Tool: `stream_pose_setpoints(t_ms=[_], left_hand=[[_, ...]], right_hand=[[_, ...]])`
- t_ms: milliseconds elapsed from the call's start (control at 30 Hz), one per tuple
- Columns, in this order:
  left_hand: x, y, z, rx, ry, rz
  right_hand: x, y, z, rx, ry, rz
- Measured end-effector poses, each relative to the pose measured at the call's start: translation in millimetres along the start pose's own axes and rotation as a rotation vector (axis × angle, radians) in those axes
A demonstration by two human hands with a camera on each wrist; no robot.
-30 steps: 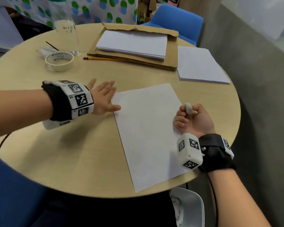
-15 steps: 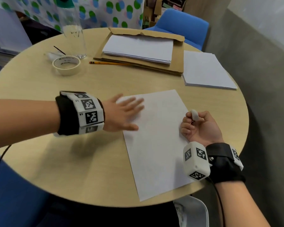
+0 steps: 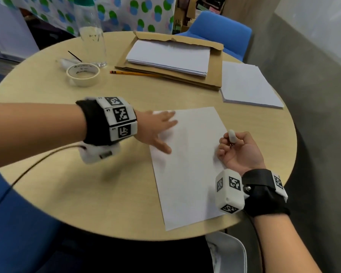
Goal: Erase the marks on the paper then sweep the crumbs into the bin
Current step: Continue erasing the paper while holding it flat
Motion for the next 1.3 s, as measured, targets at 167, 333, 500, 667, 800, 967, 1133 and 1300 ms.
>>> stream_pose_setpoints(t_ms=[167, 333, 500, 667, 800, 967, 1133, 1300], left_hand=[[-40.8, 9.7, 28.7, 0.041, -0.136, 0.135], [-40.4, 16.5, 17.5, -0.081, -0.301, 0.127], [-45.0, 17.3, 26.2, 0.001, -0.252, 0.129], [-48.8, 17.5, 31.6, 0.071, -0.155, 0.138], [-46.5, 19.7, 33.4, 0.086, -0.115, 0.131], [-50.6, 19.2, 33.9, 0.093, -0.102, 0.136], [-48.0, 19.6, 36.0, 0.116, -0.060, 0.120], [-50.2, 18.7, 35.6, 0.111, -0.076, 0.133]], right_hand=[[2.0, -6.8, 12.8, -0.096, -0.326, 0.021], [7.6, -24.3, 44.5, 0.080, -1.064, 0.029], [-1.1, -32.0, 68.8, 0.102, -1.437, 0.063], [-22.0, -43.1, 86.1, 0.188, -1.621, -0.002], [20.0, -33.6, 58.8, -0.085, -1.694, -0.066], [-22.9, -44.5, 93.5, 0.160, -1.727, -0.062], [7.6, -30.7, 73.2, -0.006, -1.725, -0.050], [-16.0, -36.4, 90.9, 0.109, -1.717, -0.040]])
Point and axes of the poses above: each hand's wrist, its own y-axis towards the middle knuckle, its own z-axis out of the palm, x = y × z, the point moved 8 cm from there along y, towards the middle knuckle, and after that the axes turned 10 degrees about -y, right-handed, at the moved point
